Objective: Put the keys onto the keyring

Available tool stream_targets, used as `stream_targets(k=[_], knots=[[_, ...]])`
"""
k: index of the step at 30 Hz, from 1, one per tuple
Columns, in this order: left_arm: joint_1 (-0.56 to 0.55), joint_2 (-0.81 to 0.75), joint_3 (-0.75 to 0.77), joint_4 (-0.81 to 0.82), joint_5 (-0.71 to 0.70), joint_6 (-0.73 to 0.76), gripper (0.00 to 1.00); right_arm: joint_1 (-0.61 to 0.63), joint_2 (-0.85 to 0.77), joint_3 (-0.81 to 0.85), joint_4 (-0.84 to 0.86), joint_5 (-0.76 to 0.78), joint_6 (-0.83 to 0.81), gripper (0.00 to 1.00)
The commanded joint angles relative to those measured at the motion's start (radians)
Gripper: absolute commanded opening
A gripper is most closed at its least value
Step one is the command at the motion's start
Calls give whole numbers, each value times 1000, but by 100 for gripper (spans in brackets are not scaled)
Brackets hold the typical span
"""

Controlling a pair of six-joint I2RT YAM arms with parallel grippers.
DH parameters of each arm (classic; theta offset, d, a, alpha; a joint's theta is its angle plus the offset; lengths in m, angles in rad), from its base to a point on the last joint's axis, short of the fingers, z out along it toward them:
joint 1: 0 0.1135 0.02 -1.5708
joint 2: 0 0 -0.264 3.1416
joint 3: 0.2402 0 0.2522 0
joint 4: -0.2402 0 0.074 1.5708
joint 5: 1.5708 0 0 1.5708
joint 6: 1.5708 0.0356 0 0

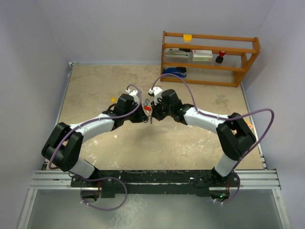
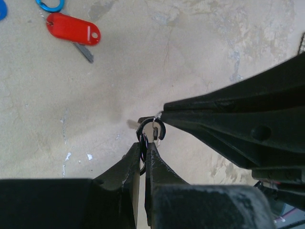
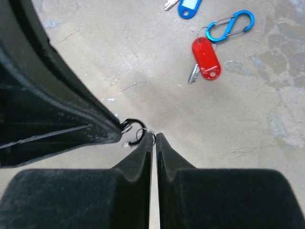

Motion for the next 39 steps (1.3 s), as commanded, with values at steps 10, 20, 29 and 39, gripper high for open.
stream_targets(k=[10,20,29,39], knots=[[-12,-6,60,39,69,0,0,-13,-43,32,9,141,23,22],[-10,-40,53,94,7,-49,0,-55,-114,-10,-37,382,153,47],[47,-38,-26,302,-3,-179,0,-83,-183,-53,-43,411,181,59],[92,-18,-58,360,-39,-240,8,-87,-202,-69,-44,412,178,59]])
